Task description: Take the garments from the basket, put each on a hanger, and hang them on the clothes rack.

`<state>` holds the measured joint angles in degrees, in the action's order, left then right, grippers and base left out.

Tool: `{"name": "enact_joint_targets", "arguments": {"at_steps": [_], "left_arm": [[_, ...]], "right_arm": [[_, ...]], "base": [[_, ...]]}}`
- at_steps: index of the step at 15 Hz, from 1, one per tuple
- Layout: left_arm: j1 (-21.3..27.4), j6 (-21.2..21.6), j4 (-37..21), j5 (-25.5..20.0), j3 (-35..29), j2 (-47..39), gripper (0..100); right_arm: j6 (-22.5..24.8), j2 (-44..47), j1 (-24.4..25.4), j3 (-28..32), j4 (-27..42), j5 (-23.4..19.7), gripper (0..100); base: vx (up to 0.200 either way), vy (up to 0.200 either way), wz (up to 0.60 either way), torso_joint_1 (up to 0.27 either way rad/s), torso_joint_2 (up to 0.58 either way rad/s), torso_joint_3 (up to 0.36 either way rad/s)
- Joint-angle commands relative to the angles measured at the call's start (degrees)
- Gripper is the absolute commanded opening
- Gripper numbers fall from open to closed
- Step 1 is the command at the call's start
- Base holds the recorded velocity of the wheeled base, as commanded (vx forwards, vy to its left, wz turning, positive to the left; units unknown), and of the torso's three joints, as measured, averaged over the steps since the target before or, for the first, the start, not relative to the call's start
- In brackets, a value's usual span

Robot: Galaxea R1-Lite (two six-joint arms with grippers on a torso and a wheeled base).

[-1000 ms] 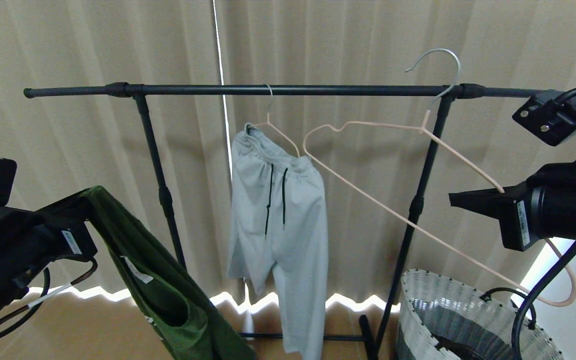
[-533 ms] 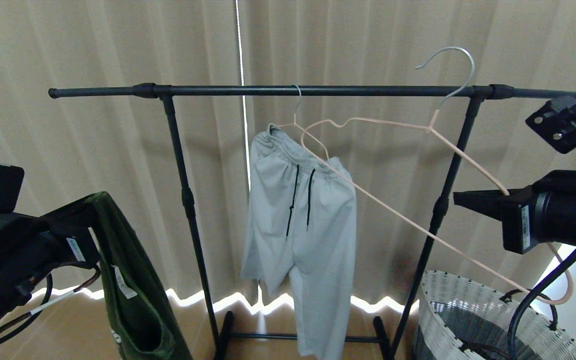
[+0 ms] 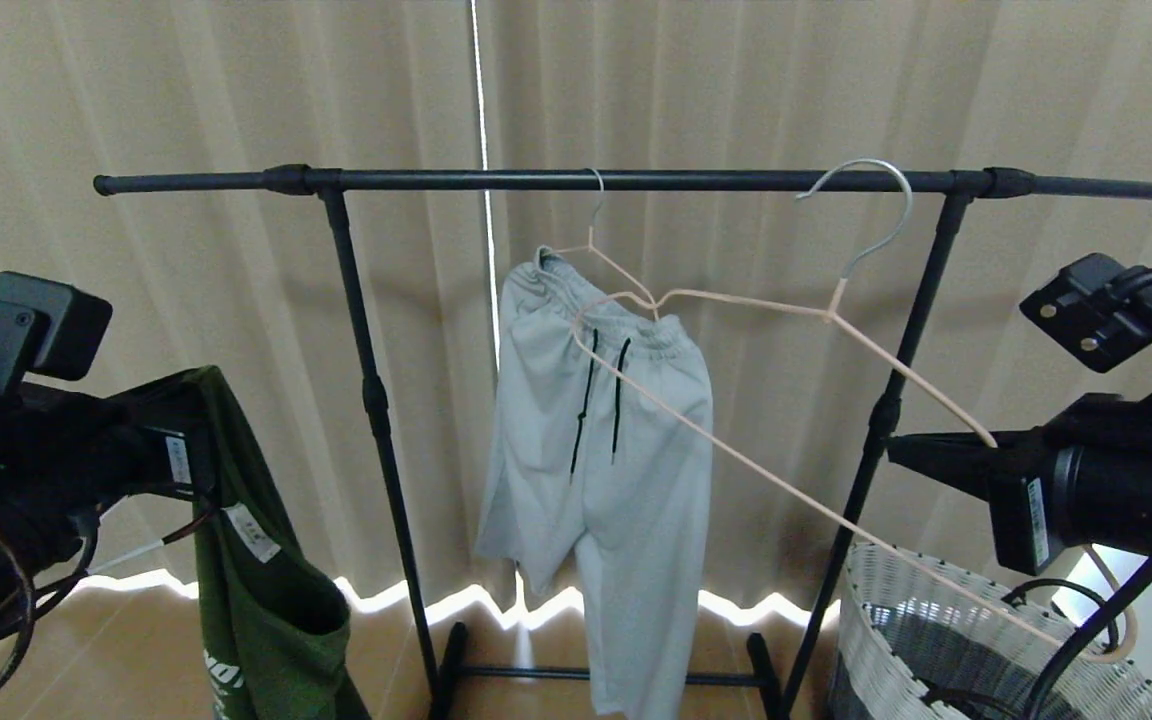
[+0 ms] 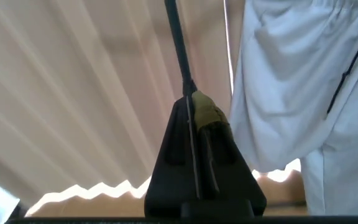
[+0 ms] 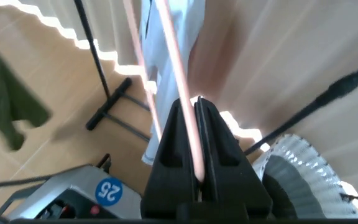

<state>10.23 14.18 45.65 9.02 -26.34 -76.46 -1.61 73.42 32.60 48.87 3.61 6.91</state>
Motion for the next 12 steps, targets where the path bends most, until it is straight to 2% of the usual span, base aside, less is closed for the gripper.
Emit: {"name": "enact_joint_targets", "arguments": {"at_steps": [1,4,5,6,7,10,12], "left_arm": [[1.37,-0.47,-5.40,1.79,-6.09,-0.27,0],[4.80,-3.72,-16.83,4.25,-14.61,-0.80,0],[7.17,-6.62,-23.33,6.01,-19.27,-2.11,0],[7.70,-7.15,-24.38,6.54,-20.24,-2.47,0],[9.99,-9.87,-27.90,9.08,-24.11,-4.93,0],[15.52,-15.67,-28.69,17.08,-31.31,-13.98,0],[17.37,-17.87,-28.60,20.07,-34.48,-17.67,0]], "right_arm": [[-0.06,-0.30,1.33,-0.97,0.00,-0.06,0],[-0.06,-0.30,2.56,-0.80,-0.09,-0.14,0],[-0.06,-0.12,2.56,-0.80,-0.09,-0.85,0],[-0.06,-0.12,2.56,-0.88,-0.18,-1.11,0],[-0.59,-0.21,2.56,-1.06,-1.06,-2.52,0],[-4.10,0.14,5.90,-0.88,-2.38,-4.71,0],[-6.48,0.40,8.27,-0.88,-3.17,-5.33,0]], "base": [[0.000,0.000,0.00,0.000,0.00,0.000],[0.000,0.000,0.00,0.000,0.00,0.000],[0.000,0.000,0.00,0.000,0.00,0.000],[0.000,0.000,0.00,0.000,0.00,0.000],[0.000,0.000,0.00,0.000,0.00,0.000],[0.000,0.000,0.00,0.000,0.00,0.000],[0.000,0.000,0.00,0.000,0.00,0.000]]}}
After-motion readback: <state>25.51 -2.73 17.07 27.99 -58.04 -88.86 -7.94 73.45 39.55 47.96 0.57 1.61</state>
